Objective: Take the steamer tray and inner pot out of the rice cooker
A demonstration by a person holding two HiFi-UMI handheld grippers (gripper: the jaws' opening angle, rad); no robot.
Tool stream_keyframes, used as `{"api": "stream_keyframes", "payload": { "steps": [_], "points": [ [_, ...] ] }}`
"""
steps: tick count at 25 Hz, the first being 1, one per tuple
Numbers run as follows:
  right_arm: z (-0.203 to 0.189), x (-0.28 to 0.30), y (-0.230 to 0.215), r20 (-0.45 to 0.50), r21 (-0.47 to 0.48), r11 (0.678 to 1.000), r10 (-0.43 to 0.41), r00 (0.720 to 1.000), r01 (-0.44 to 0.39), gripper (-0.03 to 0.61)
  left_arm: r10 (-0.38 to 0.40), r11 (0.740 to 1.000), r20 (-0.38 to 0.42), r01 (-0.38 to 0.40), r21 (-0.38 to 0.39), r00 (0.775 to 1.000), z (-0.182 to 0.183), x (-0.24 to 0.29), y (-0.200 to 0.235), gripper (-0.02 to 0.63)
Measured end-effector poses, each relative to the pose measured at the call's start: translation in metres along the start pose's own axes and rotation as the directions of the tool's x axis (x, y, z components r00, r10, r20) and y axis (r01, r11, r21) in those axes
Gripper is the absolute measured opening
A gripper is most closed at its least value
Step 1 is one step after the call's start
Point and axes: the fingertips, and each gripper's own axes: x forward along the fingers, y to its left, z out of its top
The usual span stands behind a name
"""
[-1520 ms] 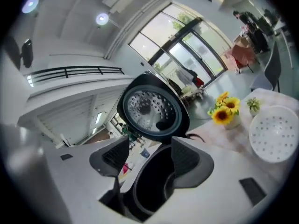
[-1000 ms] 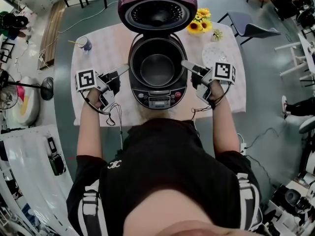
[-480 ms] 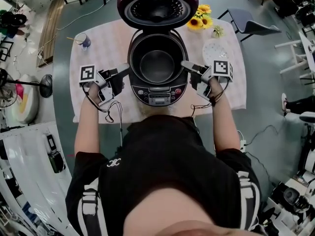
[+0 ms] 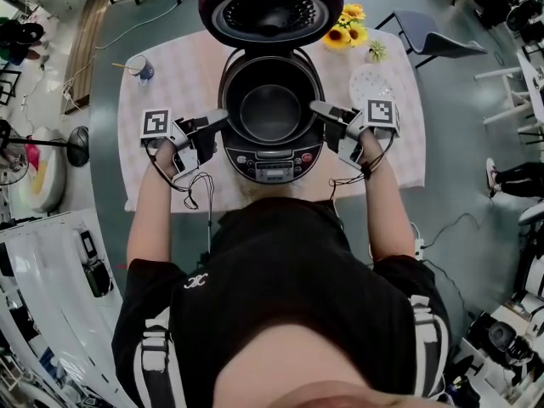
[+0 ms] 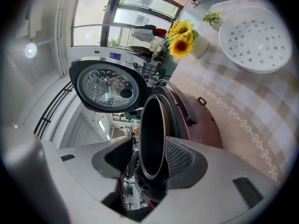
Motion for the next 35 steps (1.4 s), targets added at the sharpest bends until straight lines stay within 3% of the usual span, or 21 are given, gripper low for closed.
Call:
{"api": "stream_keyframes", "payload": {
  "steps": [6,13,16,18,20,27,31,35],
  "points": [
    [0.0,-0.002,-0.009,-0.026,-0.018,0.999,-0.042,0.999,0.042,0.164,0.041,0.999,-0.019,-0.041,0.001,0.999,-0.001,0.006,0.004,0.225],
    [-0.002,-0.005,-0.015,-0.039,-0.073,0.991,-0.118,0.992,0.115,0.102,0.169,0.985,-0.025,-0.168,0.041,0.985,0.003,0.014,0.008,0.195],
    [-0.003,-0.004,-0.014,-0.045,-0.102,0.982,-0.163,0.986,0.157,0.084,0.232,0.972,-0.029,-0.23,0.047,0.972,0.004,0.013,0.015,0.137],
    [-0.004,-0.003,-0.014,-0.047,-0.113,0.979,-0.175,0.983,0.169,0.033,0.284,0.957,-0.03,-0.282,0.059,0.958,0.004,0.011,0.023,0.037],
    [-0.004,-0.002,-0.016,-0.048,-0.116,0.979,-0.176,0.983,0.169,0.023,0.306,0.95,-0.03,-0.303,0.069,0.952,0.005,0.01,0.028,0.018],
    [-0.003,-0.004,-0.007,-0.029,-0.119,0.98,-0.165,0.986,0.16,0.021,0.258,0.964,-0.014,-0.257,0.061,0.966,0.003,0.007,0.026,0.014],
    [0.003,-0.006,0.011,-0.013,-0.144,0.981,-0.129,0.992,0.126,0.021,0.17,0.983,0.024,-0.171,0.06,0.985,0.004,0.002,0.011,0.014],
    [0.009,-0.016,0.033,-0.003,-0.183,0.981,-0.063,0.998,0.062,0.023,0.032,0.995,0.073,-0.039,0.092,0.997,0.008,-0.002,-0.036,0.014]
  ]
}}
